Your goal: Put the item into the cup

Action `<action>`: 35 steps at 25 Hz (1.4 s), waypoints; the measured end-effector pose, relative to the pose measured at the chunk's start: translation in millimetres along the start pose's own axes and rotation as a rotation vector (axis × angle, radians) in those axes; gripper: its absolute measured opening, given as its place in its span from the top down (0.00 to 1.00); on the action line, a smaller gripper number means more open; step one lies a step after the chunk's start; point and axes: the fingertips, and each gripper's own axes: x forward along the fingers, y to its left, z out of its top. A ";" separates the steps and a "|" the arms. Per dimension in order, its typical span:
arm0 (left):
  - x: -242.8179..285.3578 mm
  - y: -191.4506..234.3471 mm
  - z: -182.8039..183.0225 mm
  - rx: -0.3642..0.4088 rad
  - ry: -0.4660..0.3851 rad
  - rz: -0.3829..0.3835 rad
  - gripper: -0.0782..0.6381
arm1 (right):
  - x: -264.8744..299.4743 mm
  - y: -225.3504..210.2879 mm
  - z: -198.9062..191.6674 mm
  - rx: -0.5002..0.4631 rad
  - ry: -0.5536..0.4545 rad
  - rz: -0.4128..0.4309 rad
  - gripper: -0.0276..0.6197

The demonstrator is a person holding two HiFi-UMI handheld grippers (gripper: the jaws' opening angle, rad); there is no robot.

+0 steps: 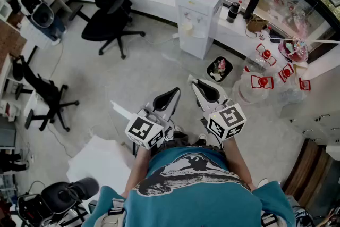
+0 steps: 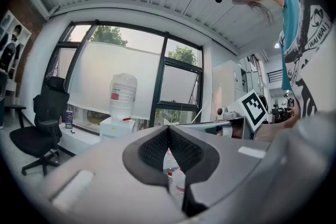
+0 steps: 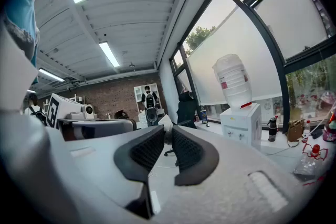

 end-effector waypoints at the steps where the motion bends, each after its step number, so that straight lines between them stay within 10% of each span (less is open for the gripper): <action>1: -1.0 2.7 -0.4 -0.003 0.000 0.001 0.89 | 2.6 0.6 -0.3 0.000 -0.001 -0.001 0.88; 35: -26.7 88.7 -36.4 -0.112 0.043 -0.020 0.89 | 75.6 12.5 -46.3 0.068 0.101 -0.056 0.88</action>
